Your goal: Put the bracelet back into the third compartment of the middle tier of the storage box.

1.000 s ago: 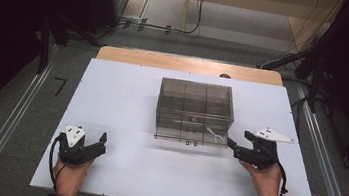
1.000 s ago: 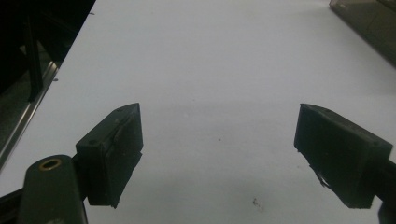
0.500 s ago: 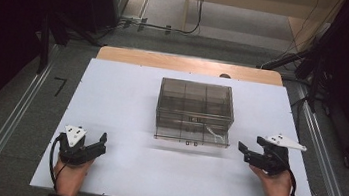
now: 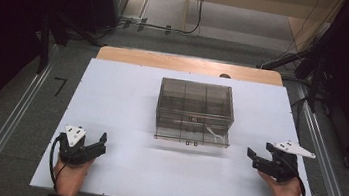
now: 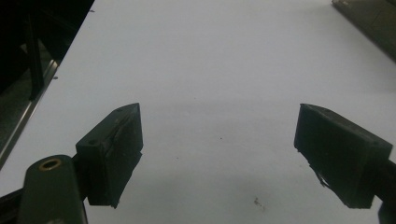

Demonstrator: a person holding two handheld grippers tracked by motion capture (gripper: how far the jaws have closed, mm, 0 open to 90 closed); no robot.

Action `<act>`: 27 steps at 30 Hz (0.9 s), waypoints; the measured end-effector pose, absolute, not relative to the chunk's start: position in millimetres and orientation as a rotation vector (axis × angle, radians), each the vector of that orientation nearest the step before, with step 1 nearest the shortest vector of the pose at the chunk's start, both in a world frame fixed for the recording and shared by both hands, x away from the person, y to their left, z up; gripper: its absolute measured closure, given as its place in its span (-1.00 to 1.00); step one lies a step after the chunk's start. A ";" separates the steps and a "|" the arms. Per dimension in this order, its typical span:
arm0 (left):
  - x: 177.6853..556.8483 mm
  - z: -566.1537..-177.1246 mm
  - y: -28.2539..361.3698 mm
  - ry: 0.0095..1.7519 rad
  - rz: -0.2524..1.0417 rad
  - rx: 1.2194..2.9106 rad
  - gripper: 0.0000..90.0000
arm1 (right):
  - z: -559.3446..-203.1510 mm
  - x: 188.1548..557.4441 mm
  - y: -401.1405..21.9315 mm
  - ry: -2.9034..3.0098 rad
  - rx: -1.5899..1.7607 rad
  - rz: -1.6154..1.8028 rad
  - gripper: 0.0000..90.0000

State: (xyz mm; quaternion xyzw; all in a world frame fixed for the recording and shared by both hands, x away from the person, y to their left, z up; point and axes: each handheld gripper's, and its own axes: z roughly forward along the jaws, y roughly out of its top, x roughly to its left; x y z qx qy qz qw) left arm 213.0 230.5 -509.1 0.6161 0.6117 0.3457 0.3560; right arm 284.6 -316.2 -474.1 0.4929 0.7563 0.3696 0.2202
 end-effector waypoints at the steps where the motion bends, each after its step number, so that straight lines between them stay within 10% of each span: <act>1: 213.0 -509.0 230.5 1.579 0.892 1.592 -0.65 | -474.9 284.2 -317.3 2.092 1.365 1.016 -0.49; 27: 211.9 -508.3 231.0 1.579 0.896 1.588 -0.65 | -479.7 267.1 -344.0 2.065 1.413 0.993 -0.49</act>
